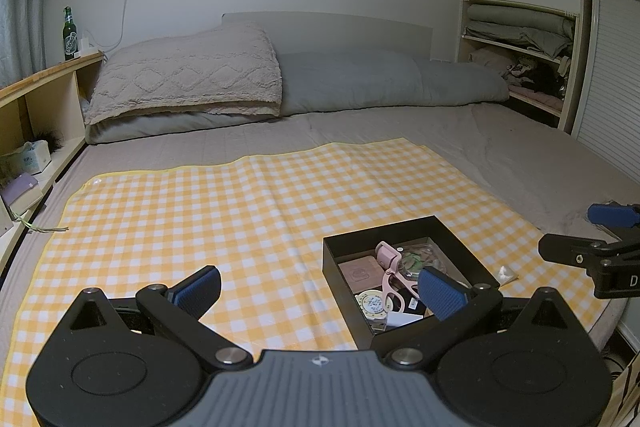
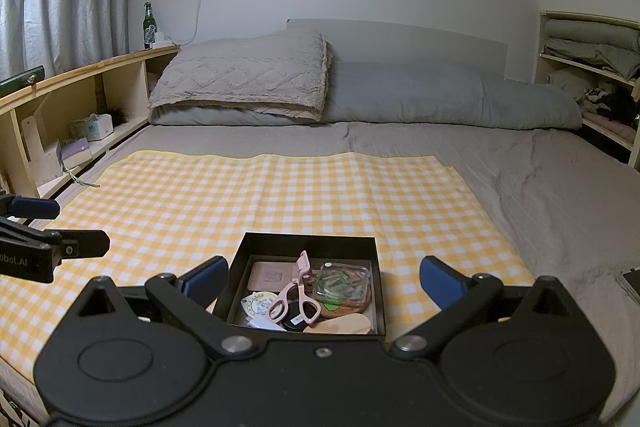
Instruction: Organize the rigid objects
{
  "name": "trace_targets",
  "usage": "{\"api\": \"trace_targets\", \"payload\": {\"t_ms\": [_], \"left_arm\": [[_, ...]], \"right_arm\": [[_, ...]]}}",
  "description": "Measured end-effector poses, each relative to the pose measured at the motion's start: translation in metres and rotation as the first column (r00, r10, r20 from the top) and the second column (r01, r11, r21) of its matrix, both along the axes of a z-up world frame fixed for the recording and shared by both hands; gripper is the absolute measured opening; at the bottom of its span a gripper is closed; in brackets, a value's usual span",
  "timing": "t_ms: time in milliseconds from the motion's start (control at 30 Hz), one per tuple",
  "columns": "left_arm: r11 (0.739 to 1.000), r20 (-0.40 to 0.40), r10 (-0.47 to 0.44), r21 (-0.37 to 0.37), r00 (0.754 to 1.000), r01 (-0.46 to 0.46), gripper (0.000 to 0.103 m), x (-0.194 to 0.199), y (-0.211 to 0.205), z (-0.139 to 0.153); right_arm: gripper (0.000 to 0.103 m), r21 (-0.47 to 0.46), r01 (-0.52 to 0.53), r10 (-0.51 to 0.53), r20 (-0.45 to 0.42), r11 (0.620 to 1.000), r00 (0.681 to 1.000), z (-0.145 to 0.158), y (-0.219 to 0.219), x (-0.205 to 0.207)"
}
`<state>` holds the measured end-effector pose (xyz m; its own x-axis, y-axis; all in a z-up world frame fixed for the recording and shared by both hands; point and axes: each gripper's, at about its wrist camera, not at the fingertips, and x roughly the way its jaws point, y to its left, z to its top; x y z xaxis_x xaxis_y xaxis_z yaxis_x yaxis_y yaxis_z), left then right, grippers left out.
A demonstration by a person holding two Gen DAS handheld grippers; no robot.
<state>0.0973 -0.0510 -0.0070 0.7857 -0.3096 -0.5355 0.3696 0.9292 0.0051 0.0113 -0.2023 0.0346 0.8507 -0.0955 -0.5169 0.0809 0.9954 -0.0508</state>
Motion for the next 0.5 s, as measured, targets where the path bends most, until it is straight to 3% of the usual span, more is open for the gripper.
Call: {"api": "trace_targets", "payload": {"t_ms": [500], "left_arm": [[1.000, 0.002, -0.002, 0.004, 1.000, 0.002, 0.103, 0.0004, 0.0013, -0.0004]], "right_arm": [[0.103, 0.000, 0.000, 0.000, 0.001, 1.000, 1.000, 0.0004, 0.0002, -0.0003]]}}
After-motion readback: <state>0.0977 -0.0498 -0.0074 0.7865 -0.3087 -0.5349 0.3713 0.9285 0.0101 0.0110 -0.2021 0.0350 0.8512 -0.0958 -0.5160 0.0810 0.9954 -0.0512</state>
